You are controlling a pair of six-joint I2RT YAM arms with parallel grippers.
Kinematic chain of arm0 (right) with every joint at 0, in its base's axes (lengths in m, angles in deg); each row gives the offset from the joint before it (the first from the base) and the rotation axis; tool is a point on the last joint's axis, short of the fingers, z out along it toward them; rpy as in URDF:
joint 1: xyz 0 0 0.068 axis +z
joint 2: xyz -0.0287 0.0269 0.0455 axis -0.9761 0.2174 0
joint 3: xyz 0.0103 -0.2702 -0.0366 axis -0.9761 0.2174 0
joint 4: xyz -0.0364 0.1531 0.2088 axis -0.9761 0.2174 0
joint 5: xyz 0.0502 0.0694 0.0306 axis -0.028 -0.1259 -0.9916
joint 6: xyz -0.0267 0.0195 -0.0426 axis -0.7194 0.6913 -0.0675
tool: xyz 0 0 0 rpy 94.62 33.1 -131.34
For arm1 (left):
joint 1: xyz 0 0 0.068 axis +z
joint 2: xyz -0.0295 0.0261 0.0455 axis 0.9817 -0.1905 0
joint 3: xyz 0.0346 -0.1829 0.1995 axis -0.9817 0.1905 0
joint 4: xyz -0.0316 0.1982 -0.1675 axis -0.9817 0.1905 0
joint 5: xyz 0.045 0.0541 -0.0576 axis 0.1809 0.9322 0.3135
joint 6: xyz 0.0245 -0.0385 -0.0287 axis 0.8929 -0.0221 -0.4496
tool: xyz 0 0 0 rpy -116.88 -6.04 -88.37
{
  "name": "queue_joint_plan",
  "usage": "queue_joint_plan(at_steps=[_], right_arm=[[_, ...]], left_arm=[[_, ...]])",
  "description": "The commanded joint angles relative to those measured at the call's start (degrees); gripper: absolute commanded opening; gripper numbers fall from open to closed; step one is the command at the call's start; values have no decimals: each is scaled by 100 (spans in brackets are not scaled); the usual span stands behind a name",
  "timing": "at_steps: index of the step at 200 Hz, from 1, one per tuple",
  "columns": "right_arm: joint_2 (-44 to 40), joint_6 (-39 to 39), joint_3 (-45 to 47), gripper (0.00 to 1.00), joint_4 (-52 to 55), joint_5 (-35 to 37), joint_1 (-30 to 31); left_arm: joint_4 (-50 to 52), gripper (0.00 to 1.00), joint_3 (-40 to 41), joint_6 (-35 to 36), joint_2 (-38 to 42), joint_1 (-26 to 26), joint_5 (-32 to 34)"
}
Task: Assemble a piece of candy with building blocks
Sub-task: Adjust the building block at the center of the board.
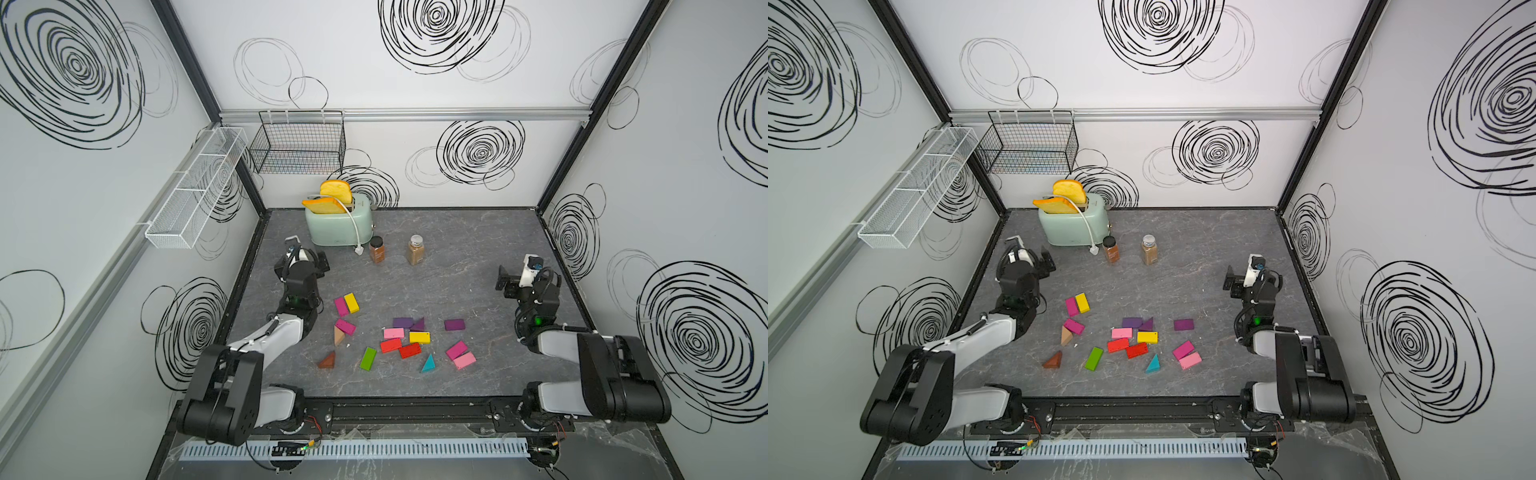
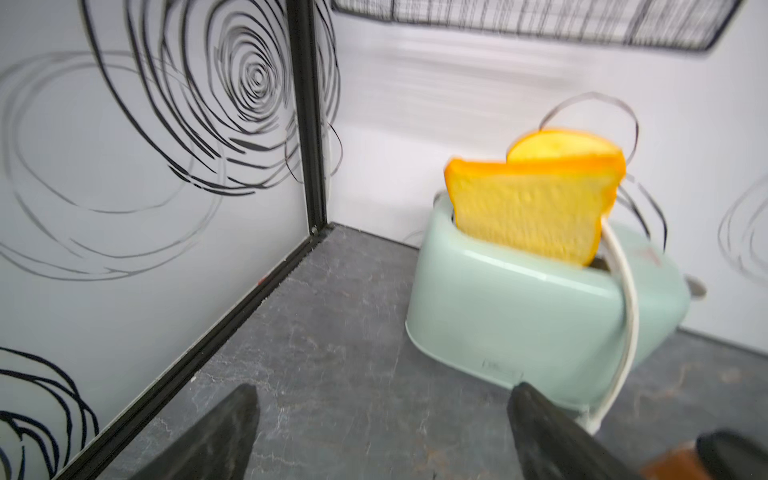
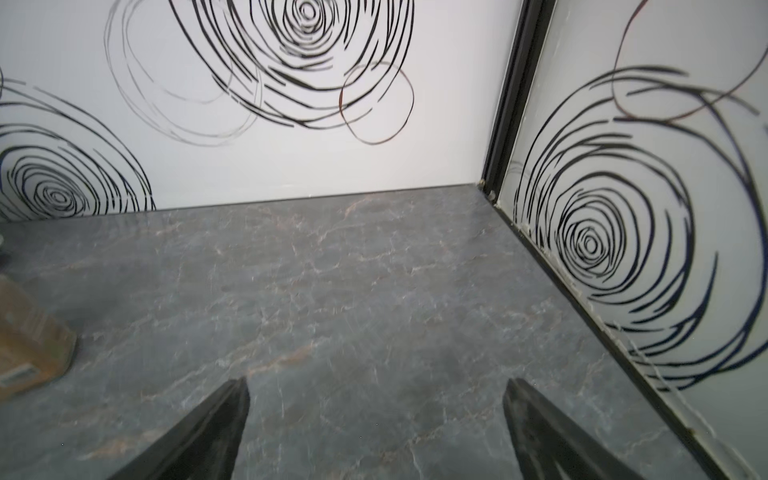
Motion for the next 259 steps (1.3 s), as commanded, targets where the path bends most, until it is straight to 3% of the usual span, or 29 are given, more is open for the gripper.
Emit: queue_joint_plan(at_steps=[1,34,60,77,95,106,118,143,184,259], right_arm=[[-408,264,-722,99,2047,429,433],[-242,540,-2042,99,3813,-275,1336],[780,438,-3707,99,5450,-566,2403],[1293,656,-4269,99,5682,-711,3036],[1971,1004,-4755,99,5753,-922,3562],[2401,1136,-5089,99,5842,-964,3867],[2844,1251,-5469,99,5929,-993,4190],[3640,1395,-6221,99,6116,-1102,4702],[4670,1573,-7102,99,6354,-1288,5125],[5328,1978,-7290,99,5894,-1575,5282]], left_arm=[[2429,98,-561,-1336,336,96,-128],[4218,98,-992,-1816,450,375,-2872],[4467,98,-387,-2079,1209,375,-4000],[4791,98,-239,-2182,1666,559,-4236],[4950,98,-132,-2217,1946,1237,-4707],[5061,98,-149,-2124,1941,1647,-4737],[5261,98,-232,-2103,1800,1762,-4431],[4774,98,188,-2436,1796,2201,-5001],[4552,98,521,-2482,1864,2665,-5210],[4054,98,1050,-2844,2044,2748,-5398]])
